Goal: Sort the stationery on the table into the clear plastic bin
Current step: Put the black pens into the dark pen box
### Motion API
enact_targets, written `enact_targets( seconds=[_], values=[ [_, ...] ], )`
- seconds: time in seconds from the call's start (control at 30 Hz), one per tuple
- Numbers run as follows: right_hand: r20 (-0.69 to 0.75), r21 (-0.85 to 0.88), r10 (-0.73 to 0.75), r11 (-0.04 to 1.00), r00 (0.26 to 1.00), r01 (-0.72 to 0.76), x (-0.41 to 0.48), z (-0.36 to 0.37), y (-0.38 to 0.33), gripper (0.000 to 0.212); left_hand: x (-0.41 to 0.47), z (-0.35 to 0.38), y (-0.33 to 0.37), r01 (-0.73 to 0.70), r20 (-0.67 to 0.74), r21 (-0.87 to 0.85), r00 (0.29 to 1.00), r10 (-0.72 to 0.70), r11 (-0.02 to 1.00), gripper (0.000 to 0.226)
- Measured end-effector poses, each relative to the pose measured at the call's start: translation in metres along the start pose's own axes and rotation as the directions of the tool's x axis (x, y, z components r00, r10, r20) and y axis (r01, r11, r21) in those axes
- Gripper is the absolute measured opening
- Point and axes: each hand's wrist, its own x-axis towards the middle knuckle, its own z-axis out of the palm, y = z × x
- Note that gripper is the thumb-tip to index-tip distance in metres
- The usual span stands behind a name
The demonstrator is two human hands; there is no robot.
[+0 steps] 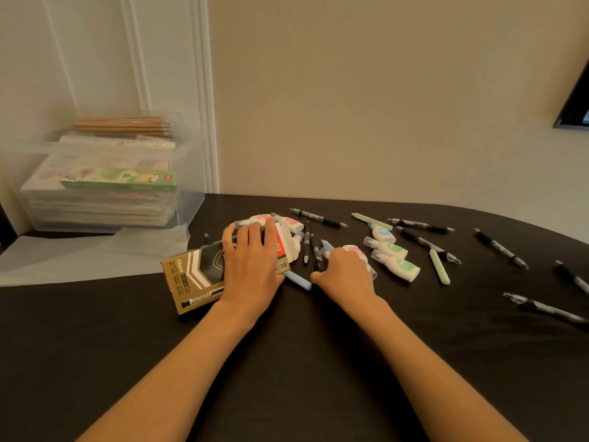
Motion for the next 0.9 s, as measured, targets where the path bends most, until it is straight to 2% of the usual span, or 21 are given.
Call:
enact_targets(
  seconds=[0.13,0.3,0.4,0.47,0.5,0.6,0.7,0.73,0.77,0.9],
  values=[
    [-0.141,0.098,-0.024,0.994,0.990,0.038,-0.006,-0.004,0.016,0.034,-0.002,-0.001,-0.001,-0.017,-0.013,-0.015,1.000,0.016,1.000,0.087],
    [-0.214,0.268,-0.048,0.957,0.976,0.106,-0.007,-0.005,0.023,0.016,-0.005,-0.003,-0.004,-0.041,-0.012,-0.037,0.999,0.040,0.998,0.087],
    [-0.344,0.427,-0.016,0.888,0.939,0.172,-0.011,-0.009,0.023,0.026,-0.007,-0.003,-0.005,-0.101,-0.007,-0.097,0.995,0.101,0.990,0.089],
    [-0.384,0.636,0.076,0.744,0.920,0.204,-0.014,-0.014,0.024,0.017,-0.009,-0.002,-0.006,-0.155,-0.030,-0.111,0.988,0.153,0.982,0.092],
    [-0.361,0.739,0.132,0.645,0.923,0.196,-0.014,-0.016,0.025,0.012,-0.009,0.000,-0.007,-0.180,-0.055,-0.109,0.983,0.175,0.978,0.094],
    [-0.217,0.945,0.285,0.302,0.934,0.128,-0.014,-0.026,0.027,0.016,-0.008,0.007,-0.008,-0.220,-0.130,-0.078,0.969,0.208,0.973,0.101],
    [-0.028,0.984,0.330,-0.155,0.943,0.084,-0.015,-0.038,0.032,0.015,-0.007,0.009,-0.008,-0.238,-0.171,-0.056,0.959,0.225,0.970,0.102],
    [0.007,0.966,0.311,-0.246,0.951,0.073,-0.016,-0.040,0.034,0.013,-0.008,0.009,-0.008,-0.238,-0.171,-0.059,0.959,0.225,0.970,0.102],
    [0.024,0.958,0.289,-0.280,0.957,0.061,-0.017,-0.041,0.034,0.013,-0.008,0.008,-0.009,-0.233,-0.170,-0.065,0.961,0.220,0.970,0.101],
    [0.038,0.956,0.248,-0.290,0.968,0.037,-0.020,-0.040,0.028,0.017,-0.009,0.005,-0.007,-0.196,-0.156,-0.106,0.971,0.179,0.975,0.097]
  ],
)
